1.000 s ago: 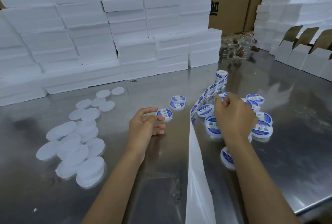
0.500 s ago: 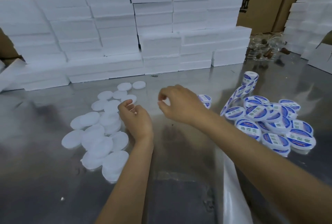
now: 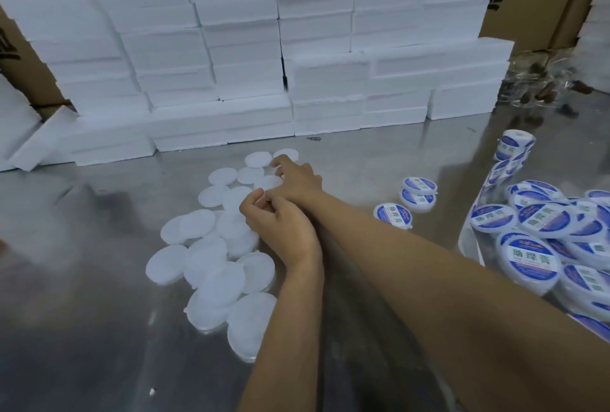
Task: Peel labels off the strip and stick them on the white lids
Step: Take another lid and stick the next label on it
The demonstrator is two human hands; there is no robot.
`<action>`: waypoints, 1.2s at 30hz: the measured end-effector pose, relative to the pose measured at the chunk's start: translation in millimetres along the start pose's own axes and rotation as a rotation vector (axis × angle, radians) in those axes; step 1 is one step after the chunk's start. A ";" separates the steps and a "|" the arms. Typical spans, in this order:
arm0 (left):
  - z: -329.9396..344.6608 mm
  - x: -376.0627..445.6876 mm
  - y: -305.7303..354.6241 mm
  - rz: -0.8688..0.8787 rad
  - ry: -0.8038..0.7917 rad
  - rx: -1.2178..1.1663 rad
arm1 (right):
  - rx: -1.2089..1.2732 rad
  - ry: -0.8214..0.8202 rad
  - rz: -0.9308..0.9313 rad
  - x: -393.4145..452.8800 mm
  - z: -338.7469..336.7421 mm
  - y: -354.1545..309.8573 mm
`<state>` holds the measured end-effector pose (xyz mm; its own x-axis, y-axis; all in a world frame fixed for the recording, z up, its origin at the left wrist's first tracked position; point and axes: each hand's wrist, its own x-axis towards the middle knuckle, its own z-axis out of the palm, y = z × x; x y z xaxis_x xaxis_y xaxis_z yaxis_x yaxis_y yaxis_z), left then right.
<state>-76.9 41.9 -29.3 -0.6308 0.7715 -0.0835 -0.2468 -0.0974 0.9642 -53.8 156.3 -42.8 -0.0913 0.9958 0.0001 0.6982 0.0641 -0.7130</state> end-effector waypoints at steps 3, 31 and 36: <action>-0.3 1.8 -0.3 -0.004 -0.015 -0.016 | 0.063 0.010 0.023 -4.8 -4.2 -2.1; 5.0 -85.8 4.2 0.006 -0.764 0.098 | 0.052 0.809 -0.035 -220.0 -164.5 103.4; 13.1 -112.9 -9.9 0.041 -0.897 0.226 | -0.201 0.600 0.057 -226.9 -151.1 130.3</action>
<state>6.3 -36.0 -26.1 0.1931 0.9773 0.0868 -0.0276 -0.0831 0.9962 165.2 -51.5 -29.8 0.3233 0.8572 0.4008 0.8155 -0.0375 -0.5776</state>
